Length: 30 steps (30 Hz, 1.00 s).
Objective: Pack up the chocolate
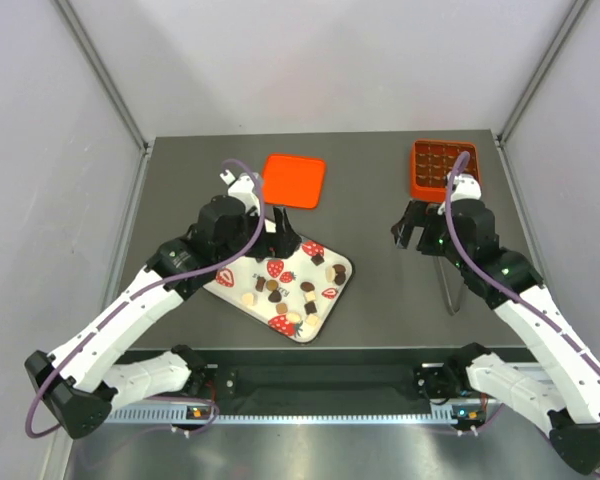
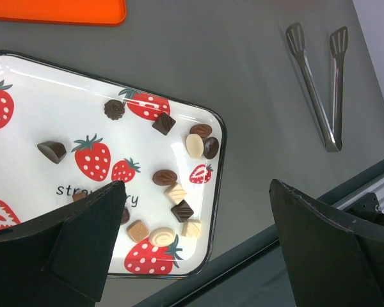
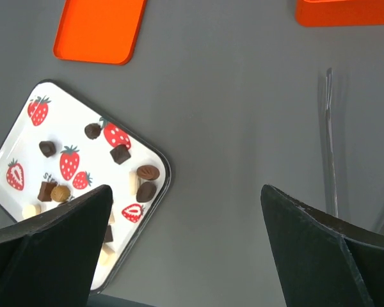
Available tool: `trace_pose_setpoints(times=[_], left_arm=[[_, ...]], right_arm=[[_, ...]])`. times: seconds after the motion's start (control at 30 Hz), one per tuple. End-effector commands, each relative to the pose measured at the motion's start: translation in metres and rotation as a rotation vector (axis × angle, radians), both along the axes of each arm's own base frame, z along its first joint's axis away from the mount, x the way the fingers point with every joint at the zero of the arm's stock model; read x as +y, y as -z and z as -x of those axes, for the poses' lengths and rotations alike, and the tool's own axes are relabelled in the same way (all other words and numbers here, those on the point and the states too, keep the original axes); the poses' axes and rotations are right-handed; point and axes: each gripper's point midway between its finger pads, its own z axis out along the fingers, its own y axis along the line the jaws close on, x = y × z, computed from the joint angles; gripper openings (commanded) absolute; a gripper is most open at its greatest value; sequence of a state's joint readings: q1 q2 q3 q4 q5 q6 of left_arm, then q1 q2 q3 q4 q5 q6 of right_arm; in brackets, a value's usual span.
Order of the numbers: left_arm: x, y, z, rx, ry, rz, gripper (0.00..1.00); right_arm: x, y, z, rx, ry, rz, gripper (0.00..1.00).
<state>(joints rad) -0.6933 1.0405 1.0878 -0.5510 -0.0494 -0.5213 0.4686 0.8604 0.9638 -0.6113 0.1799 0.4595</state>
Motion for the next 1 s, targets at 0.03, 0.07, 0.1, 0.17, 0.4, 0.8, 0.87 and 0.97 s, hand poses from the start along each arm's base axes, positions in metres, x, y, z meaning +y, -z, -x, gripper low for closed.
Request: trace_pose_setpoints(times=[0.03, 0.07, 0.1, 0.17, 0.4, 0.8, 0.87, 0.97], left_arm=[[0.006, -0.006, 0.003, -0.031, 0.001, -0.002, 0.99], [0.007, -0.006, 0.003, -0.035, 0.000, 0.000, 0.99], [0.008, -0.004, 0.004, -0.031, 0.001, -0.005, 0.99], [0.009, -0.003, 0.006, -0.034, 0.001, -0.006, 0.99], [0.019, 0.001, 0.014, -0.038, -0.008, -0.020, 0.99], [0.027, 0.011, 0.020, -0.038, 0.000, -0.049, 0.99], [0.028, 0.011, 0.019, -0.039, -0.003, -0.058, 0.99], [0.030, 0.015, 0.019, -0.039, -0.009, -0.071, 0.99]], right_arm=[[-0.007, -0.022, -0.006, -0.046, 0.074, -0.028, 1.00], [-0.010, -0.021, -0.008, -0.048, 0.093, -0.017, 1.00], [-0.012, -0.017, -0.008, -0.041, 0.088, 0.005, 1.00], [-0.020, -0.013, -0.012, -0.049, 0.085, 0.092, 1.00], [-0.046, 0.036, -0.058, 0.156, 0.119, 0.320, 1.00], [-0.119, 0.151, -0.089, 0.465, 0.232, 0.271, 0.50], [-0.124, 0.161, -0.092, 0.480, 0.240, 0.259, 0.43], [-0.121, 0.172, -0.097, 0.489, 0.219, 0.251, 0.37]])
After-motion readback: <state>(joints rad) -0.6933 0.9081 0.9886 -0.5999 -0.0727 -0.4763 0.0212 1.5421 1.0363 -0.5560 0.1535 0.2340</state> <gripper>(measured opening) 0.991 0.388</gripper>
